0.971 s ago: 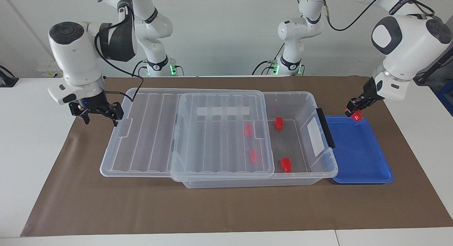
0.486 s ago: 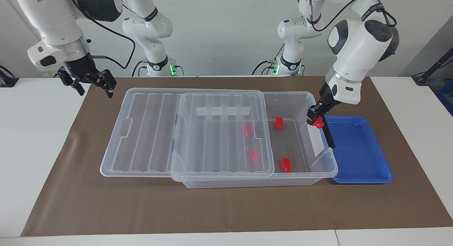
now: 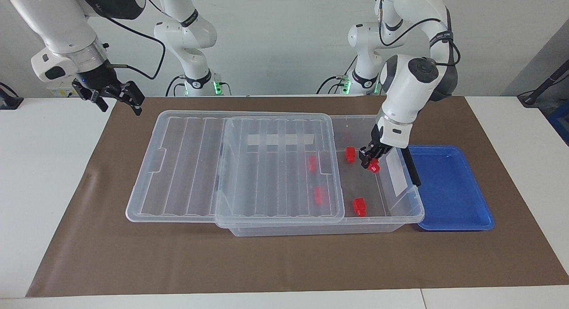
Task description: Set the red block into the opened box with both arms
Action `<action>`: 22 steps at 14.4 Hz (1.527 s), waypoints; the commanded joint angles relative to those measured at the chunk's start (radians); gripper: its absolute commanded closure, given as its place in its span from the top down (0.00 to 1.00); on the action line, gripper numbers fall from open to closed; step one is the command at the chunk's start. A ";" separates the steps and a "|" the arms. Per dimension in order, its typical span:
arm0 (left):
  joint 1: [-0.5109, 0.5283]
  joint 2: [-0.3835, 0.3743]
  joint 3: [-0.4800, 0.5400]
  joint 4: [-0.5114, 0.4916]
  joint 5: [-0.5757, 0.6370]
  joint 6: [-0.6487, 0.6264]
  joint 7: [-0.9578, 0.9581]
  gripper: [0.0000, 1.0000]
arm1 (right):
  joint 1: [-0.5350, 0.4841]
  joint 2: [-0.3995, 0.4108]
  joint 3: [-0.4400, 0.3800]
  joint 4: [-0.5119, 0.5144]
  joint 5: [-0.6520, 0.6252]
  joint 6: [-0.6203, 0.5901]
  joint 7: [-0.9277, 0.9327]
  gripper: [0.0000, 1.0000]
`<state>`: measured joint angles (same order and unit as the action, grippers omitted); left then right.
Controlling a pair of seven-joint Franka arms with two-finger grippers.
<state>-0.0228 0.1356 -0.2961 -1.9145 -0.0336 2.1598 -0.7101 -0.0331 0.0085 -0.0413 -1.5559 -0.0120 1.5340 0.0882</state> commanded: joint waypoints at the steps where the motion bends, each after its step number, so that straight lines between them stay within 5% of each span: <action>1: -0.028 -0.034 0.012 -0.099 0.052 0.093 -0.005 0.00 | -0.008 -0.015 0.006 -0.015 0.018 -0.003 0.013 1.00; 13: -0.058 0.136 0.014 -0.123 0.113 0.251 -0.012 0.00 | -0.010 -0.016 0.006 -0.018 0.018 0.003 0.008 1.00; 21: -0.058 0.179 0.015 -0.153 0.176 0.321 -0.011 0.00 | -0.010 -0.018 0.006 -0.021 0.018 0.003 0.008 1.00; 22: -0.058 0.179 0.015 -0.153 0.176 0.321 -0.011 0.08 | -0.010 -0.018 0.006 -0.023 0.018 0.003 0.008 1.00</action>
<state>-0.0687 0.3139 -0.2952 -2.0425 0.1167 2.4494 -0.7082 -0.0331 0.0085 -0.0413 -1.5571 -0.0120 1.5340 0.0882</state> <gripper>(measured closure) 0.656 0.000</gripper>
